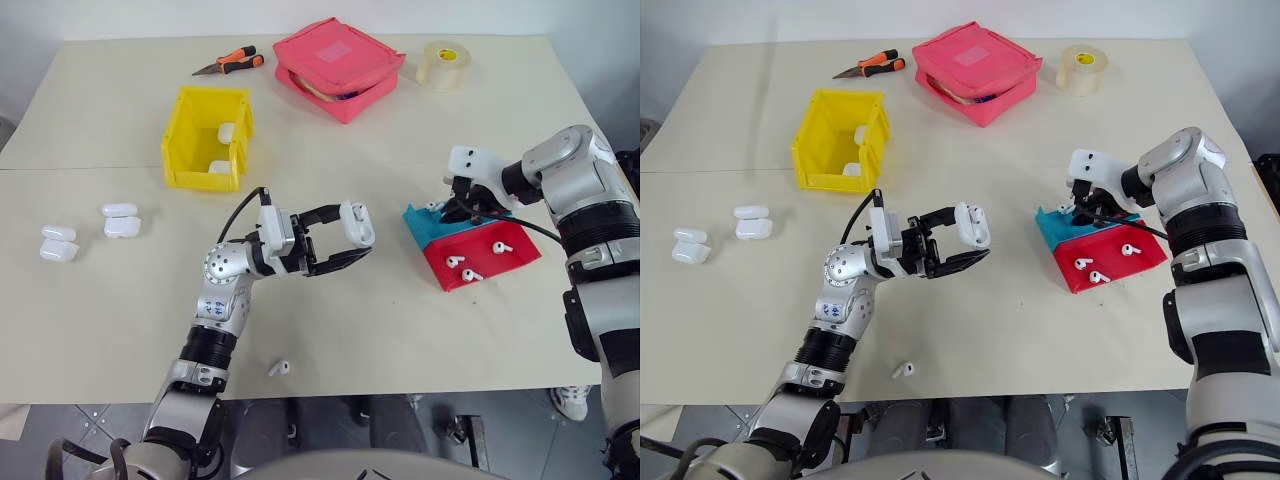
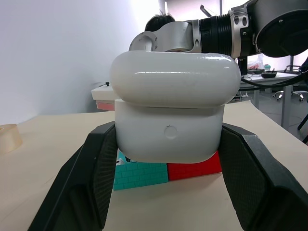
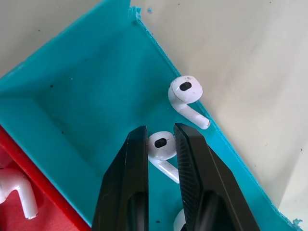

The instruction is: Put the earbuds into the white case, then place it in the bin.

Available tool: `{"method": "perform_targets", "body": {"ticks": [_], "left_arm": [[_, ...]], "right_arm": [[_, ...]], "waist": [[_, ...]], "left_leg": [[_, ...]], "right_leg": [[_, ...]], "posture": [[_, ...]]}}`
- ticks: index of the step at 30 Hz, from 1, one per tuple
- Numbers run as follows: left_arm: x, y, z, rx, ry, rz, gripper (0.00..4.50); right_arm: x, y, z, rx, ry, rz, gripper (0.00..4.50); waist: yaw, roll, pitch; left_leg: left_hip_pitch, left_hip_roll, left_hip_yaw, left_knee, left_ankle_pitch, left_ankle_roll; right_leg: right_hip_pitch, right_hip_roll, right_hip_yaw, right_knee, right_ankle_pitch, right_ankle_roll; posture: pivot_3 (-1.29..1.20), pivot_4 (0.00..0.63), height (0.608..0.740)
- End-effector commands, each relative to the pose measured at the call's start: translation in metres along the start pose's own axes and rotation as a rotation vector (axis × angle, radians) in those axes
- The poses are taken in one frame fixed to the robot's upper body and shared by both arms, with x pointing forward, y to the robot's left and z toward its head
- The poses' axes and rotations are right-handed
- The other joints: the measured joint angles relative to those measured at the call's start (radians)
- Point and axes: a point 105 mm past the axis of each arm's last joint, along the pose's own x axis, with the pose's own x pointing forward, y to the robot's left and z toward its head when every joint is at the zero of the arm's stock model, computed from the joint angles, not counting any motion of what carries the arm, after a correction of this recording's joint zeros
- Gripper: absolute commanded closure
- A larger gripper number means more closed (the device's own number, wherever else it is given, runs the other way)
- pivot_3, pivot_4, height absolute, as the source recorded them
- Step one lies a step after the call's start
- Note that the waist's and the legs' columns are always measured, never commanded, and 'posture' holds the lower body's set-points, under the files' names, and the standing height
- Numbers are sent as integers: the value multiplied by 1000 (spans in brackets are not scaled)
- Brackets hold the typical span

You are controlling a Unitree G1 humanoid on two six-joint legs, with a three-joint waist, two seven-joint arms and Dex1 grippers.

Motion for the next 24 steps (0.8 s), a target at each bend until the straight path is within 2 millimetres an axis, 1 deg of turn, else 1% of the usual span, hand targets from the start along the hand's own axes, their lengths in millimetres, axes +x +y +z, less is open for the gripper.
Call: {"method": "perform_targets", "body": {"ticks": [1, 6, 8, 11, 13, 15, 18, 21, 24], "left_arm": [[3, 1, 8, 38, -21, -4, 1742], [4, 1, 7, 37, -22, -8, 1742], [4, 0, 7, 34, -23, -16, 1742], [4, -2, 5, 17, -16, -49, 1742], [4, -3, 4, 8, -15, -63, 1742], [4, -4, 3, -5, -13, -87, 1742], [3, -5, -1, -23, -9, -125, 1742], [4, -6, -3, -41, -10, -158, 1742], [7, -8, -5, -58, -14, -201, 1742]], "right_arm": [[-11, -5, 5, -26, -29, -30, 4068], [-24, -10, 14, -37, -81, -74, 4068], [-32, -13, 19, -27, -123, -100, 4068], [-53, -5, 29, -21, -268, -131, 4068], [-60, 6, 28, 8, -295, -121, 4068], [-66, 21, 30, 66, -362, -109, 4068], [-78, 53, 42, 150, -531, -53, 4068], [-80, 82, 50, 242, -624, -6, 4068], [-83, 107, 64, 314, -753, 15, 4068]], "waist": [[0, 0, 0], [0, 0, 0], [1, 0, 0], [5, 0, 0], [9, 0, 0], [14, 0, 0], [26, 0, 0], [29, 0, 0], [31, 0, 0]], "left_leg": [[0, 0, 0, 0, 0, 0], [0, 0, 0, 0, 0, 0], [0, 0, 0, 0, 0, 0], [-1, 0, -1, 0, 0, 0], [-1, 0, -2, 0, 0, 0], [-1, 0, -1, 0, 0, 0], [-1, 0, -2, 1, 0, 0], [-1, 0, -3, 2, 0, 0], [-1, 0, -11, 2, 0, 0]], "right_leg": [[0, 0, 0, 0, 0, 0], [0, 0, 0, 0, 0, 0], [0, 0, 0, 0, 0, 0], [0, 0, -1, 0, 0, 0], [0, 0, -1, -1, 0, 0], [0, 0, -1, 0, 0, 0], [0, 0, -1, 1, 0, 0], [0, 0, 0, 1, 0, 0], [0, -1, -1, 1, 0, -1]], "posture": [[0, 150, 740], [0, 150, 740], [0, 150, 740], [0, 150, 740], [0, 150, 740], [0, 150, 740], [0, 150, 740], [0, 150, 740], [0, 150, 740]]}}
